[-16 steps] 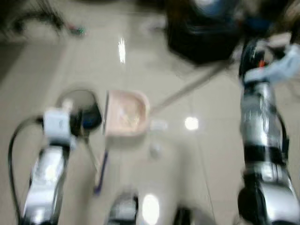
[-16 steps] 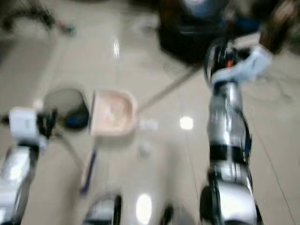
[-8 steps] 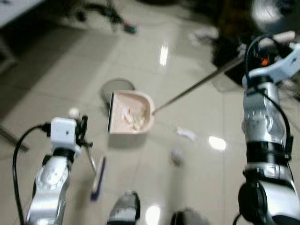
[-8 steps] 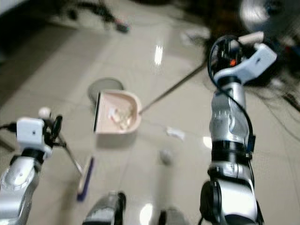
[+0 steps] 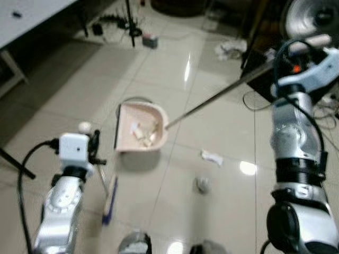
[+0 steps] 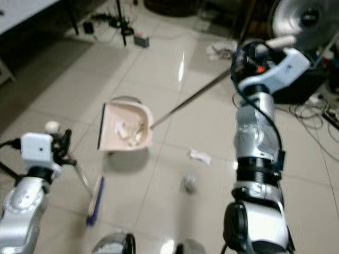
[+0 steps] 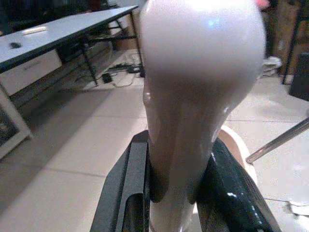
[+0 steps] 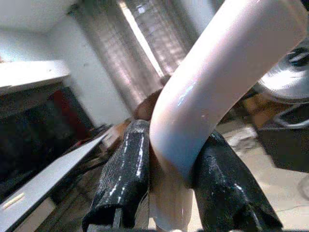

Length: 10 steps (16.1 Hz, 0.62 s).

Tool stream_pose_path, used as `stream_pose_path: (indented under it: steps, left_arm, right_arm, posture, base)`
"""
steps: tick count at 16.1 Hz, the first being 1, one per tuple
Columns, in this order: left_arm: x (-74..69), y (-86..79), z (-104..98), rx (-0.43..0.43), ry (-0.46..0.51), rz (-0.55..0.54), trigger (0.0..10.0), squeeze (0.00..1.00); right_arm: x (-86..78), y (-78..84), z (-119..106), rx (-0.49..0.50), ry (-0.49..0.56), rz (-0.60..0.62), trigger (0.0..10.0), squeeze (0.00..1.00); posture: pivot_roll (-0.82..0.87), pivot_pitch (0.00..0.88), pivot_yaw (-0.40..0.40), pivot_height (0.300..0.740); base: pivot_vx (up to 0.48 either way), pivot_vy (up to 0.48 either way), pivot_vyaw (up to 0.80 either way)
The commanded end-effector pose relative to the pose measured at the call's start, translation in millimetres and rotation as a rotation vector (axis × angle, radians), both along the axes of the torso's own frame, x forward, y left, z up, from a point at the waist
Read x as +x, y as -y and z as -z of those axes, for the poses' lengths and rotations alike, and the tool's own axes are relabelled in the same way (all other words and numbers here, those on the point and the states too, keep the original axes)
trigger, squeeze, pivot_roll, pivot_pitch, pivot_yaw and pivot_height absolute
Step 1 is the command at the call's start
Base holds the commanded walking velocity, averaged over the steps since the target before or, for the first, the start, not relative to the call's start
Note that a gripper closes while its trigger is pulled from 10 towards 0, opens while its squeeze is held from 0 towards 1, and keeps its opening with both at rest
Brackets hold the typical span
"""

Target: Sweep floor

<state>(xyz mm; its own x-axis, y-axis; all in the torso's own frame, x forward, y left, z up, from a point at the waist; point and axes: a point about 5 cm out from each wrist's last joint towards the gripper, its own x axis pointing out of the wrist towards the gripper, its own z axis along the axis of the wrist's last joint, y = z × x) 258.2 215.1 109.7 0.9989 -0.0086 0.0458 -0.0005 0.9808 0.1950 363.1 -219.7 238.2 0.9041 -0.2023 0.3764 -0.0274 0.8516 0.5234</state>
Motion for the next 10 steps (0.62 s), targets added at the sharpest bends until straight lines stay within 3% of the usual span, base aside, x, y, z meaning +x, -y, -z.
stream_pose_path:
  steps: [1,10]
  left_arm:
    - [0.3,-2.5,-6.0,0.014,0.030,-0.002,10.0,0.00]
    - [0.8,-3.4,-7.0,0.023,0.029,0.005,10.0,0.00]
  right_arm:
    - [-0.2,-1.7,-17.6,0.003,0.066,0.000,10.0,0.00]
    - [0.5,5.1,-14.5,0.055,0.061,0.046,10.0,0.00]
  posture:
    - [0.10,0.115,-0.016,0.740]
    - [0.10,0.115,-0.011,0.740]
  base:
    - [0.382,0.000,0.00]
    - [0.380,0.000,0.00]
